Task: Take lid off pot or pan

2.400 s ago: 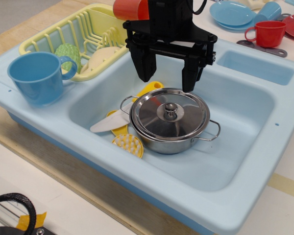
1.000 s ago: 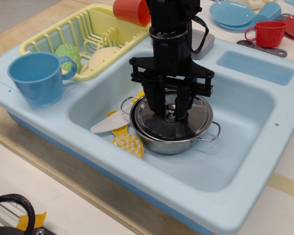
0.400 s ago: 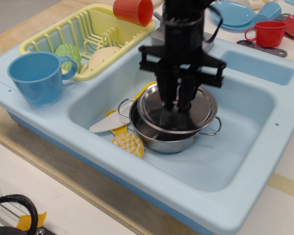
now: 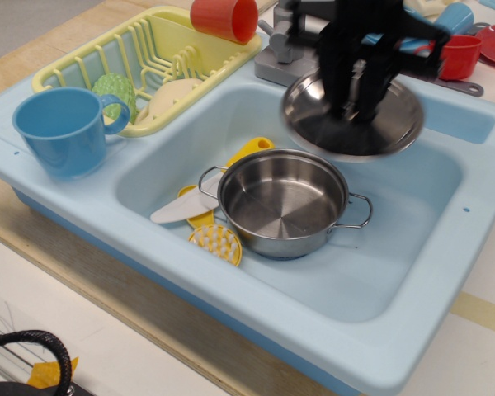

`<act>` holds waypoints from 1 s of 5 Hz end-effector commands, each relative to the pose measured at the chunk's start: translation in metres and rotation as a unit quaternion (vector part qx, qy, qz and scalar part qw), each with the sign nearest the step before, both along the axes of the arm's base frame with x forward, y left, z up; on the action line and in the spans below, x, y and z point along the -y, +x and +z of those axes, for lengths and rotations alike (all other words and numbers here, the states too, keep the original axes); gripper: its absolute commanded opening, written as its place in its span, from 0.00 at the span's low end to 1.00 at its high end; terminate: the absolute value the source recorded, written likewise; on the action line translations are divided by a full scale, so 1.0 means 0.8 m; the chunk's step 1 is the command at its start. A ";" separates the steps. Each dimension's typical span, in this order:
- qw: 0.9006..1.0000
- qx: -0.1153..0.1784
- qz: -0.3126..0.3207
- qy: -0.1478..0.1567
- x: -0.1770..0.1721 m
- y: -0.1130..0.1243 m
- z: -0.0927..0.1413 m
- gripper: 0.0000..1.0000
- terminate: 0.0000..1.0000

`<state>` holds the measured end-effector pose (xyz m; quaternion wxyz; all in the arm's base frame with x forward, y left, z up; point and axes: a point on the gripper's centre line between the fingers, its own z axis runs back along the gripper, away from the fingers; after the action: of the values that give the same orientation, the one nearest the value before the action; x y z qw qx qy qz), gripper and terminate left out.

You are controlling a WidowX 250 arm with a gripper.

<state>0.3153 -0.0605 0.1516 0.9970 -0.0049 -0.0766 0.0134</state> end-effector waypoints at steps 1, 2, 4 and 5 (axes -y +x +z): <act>0.999 0.037 -0.037 -0.006 0.019 0.032 0.025 0.00 0.00; 0.998 0.029 -0.062 -0.014 0.029 0.054 0.020 0.00 0.00; 0.995 0.011 -0.085 -0.048 0.021 0.057 0.002 1.00 0.00; 0.995 0.011 -0.085 -0.048 0.021 0.057 0.002 1.00 0.00</act>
<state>0.3590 -0.0777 0.1361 0.9942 -0.0565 -0.0619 -0.0680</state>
